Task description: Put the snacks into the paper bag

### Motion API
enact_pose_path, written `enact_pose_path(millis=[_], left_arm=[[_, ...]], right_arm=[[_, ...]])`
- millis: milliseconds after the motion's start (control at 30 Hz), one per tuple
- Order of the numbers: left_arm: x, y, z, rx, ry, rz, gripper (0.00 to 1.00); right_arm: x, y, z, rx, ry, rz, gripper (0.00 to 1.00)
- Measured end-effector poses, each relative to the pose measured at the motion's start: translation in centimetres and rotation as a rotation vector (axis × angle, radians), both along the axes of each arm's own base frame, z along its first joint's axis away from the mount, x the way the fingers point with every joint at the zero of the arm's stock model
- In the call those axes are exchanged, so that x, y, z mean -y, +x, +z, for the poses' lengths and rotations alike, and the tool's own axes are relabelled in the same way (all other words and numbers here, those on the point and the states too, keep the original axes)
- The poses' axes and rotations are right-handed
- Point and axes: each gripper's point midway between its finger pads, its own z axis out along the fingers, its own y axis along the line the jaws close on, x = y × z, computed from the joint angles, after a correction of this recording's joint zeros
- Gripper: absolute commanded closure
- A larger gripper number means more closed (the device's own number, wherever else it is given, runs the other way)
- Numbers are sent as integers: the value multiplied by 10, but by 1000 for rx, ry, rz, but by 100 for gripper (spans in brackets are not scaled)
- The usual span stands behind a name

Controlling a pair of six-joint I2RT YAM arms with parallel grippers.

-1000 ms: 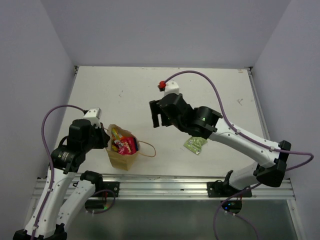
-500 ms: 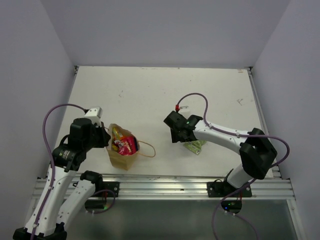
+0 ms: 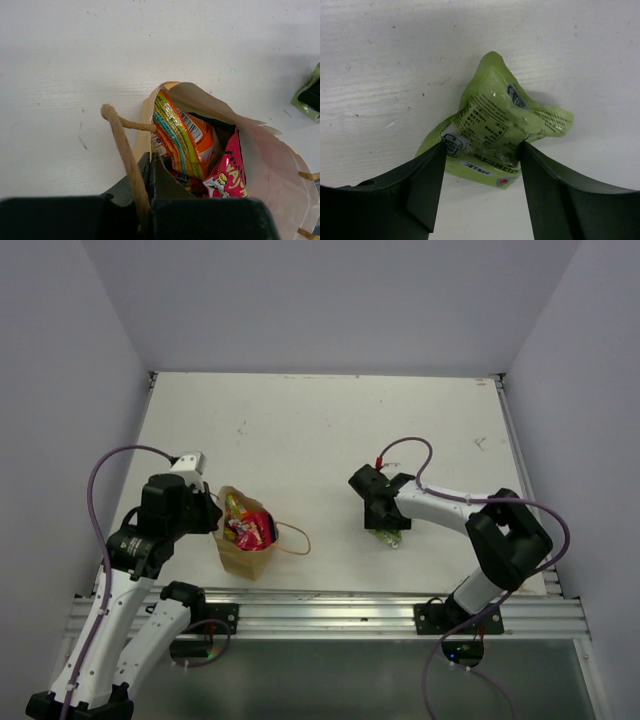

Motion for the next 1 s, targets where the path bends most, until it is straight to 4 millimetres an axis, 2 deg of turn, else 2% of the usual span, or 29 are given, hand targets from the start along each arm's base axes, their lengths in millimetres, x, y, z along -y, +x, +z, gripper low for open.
enact_pose_path(millis=[33, 67, 133, 167, 267, 400, 500, 533, 600, 667, 700, 833, 867, 900, 933, 1000], left_arm=[[0, 0, 0, 0, 0, 0, 100], [0, 0, 0, 0, 0, 0, 100], [0, 0, 0, 0, 0, 0, 100], [0, 0, 0, 1, 0, 0, 100], [0, 0, 0, 1, 0, 0, 100], [0, 0, 0, 1, 0, 0, 100], [0, 1, 0, 1, 0, 0, 100], [0, 1, 0, 2, 0, 0, 100], [0, 1, -1, 2, 0, 0, 100], [0, 1, -1, 2, 0, 0, 100], [0, 1, -1, 2, 0, 0, 100], [0, 1, -1, 3, -1, 0, 100], [0, 1, -1, 4, -1, 0, 100], [0, 1, -1, 4, -1, 0, 100], [0, 2, -1, 4, -1, 0, 100], [0, 2, -1, 4, -1, 1, 100]], right_arm=[[-2, 2, -1, 5, 12, -2, 43], [-3, 3, -2, 4, 19, -4, 56], [-5, 5, -3, 7, 30, 0, 69], [-5, 5, -3, 9, 31, 1, 81], [-6, 7, -3, 15, 33, 9, 100], [-8, 8, 3, 19, 40, 19, 100], [-21, 10, 22, 17, 79, 61, 100], [-34, 16, 37, 39, 117, 90, 100], [-74, 34, 82, 123, 224, 171, 100], [-125, 48, 142, 233, 359, 278, 100], [-151, 54, 180, 292, 434, 337, 100], [-235, 33, 276, 418, 673, 558, 100], [-251, 24, 290, 427, 719, 607, 100], [-266, 14, 296, 418, 749, 653, 100], [-279, 6, 296, 402, 769, 691, 100], [-302, -11, 278, 333, 780, 752, 100]])
